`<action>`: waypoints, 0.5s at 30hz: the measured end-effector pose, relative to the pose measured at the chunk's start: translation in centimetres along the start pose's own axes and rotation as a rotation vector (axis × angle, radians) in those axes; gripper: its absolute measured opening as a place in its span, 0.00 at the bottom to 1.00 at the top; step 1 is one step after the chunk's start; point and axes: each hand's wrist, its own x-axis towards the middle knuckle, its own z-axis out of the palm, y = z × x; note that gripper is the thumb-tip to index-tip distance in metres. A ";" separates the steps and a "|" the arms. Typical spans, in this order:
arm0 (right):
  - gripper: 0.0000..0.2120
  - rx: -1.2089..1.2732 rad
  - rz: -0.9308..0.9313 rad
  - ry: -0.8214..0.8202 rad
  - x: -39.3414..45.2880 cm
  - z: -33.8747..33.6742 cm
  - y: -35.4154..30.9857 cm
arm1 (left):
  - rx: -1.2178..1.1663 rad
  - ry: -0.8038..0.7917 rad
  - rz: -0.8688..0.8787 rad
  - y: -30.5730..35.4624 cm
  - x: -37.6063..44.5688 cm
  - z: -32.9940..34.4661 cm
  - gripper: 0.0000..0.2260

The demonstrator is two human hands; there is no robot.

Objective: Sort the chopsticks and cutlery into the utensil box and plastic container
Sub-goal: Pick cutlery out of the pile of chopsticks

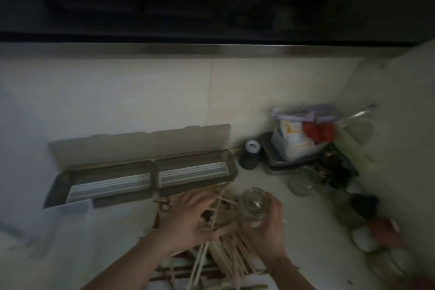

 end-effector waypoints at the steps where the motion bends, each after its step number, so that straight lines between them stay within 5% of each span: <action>1: 0.29 -0.011 0.058 0.041 0.4 -1.3 1.5 | 0.016 -0.017 0.006 0.7 0.8 0.8 0.36; 6: 0.35 -0.045 0.290 0.246 2.3 -7.1 6.4 | 0.164 -0.141 -0.043 5.6 4.9 4.4 0.35; 15: 0.33 0.044 0.453 0.161 6.5 -11.3 13.5 | 0.348 -0.168 0.021 9.5 9.4 8.2 0.34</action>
